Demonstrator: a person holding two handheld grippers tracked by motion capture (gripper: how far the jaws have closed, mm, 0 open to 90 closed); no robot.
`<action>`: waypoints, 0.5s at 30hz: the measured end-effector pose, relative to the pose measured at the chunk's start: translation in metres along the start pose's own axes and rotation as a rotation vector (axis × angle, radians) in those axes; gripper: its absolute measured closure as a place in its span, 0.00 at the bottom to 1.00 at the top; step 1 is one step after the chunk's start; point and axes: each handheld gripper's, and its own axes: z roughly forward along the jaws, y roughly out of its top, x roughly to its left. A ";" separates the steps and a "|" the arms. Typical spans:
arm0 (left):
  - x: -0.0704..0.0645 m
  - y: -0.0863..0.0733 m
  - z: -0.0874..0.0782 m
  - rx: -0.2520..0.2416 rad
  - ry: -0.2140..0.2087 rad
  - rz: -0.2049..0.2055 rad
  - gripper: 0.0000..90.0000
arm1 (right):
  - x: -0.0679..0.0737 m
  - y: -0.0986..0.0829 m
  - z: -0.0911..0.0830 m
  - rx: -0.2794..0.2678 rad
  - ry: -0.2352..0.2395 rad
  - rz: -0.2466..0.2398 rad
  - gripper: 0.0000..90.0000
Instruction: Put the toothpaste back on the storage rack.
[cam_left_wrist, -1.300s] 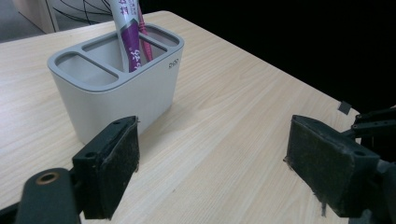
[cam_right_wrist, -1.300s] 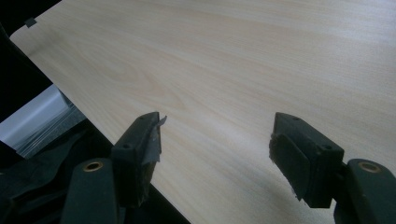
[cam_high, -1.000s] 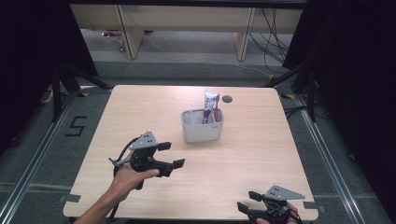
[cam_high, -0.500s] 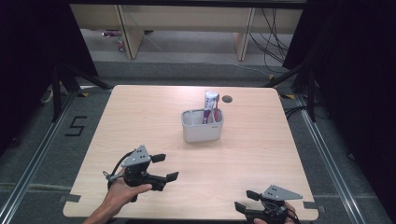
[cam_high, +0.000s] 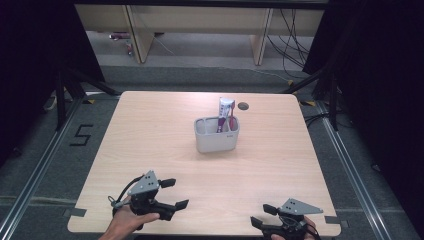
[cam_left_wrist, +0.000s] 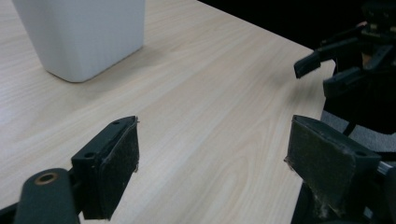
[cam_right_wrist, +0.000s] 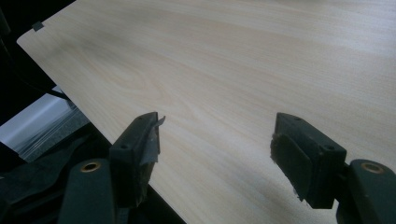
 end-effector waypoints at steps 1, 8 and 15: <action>-0.001 -0.002 -0.001 0.007 -0.002 0.010 0.18 | 0.000 0.000 -0.001 0.004 -0.005 -0.002 0.36; -0.008 -0.019 -0.004 0.022 -0.005 0.001 0.18 | 0.001 -0.001 0.001 -0.010 0.006 -0.003 0.36; -0.015 -0.031 -0.008 0.019 0.010 0.015 0.18 | 0.001 0.000 0.001 0.000 -0.004 -0.015 0.36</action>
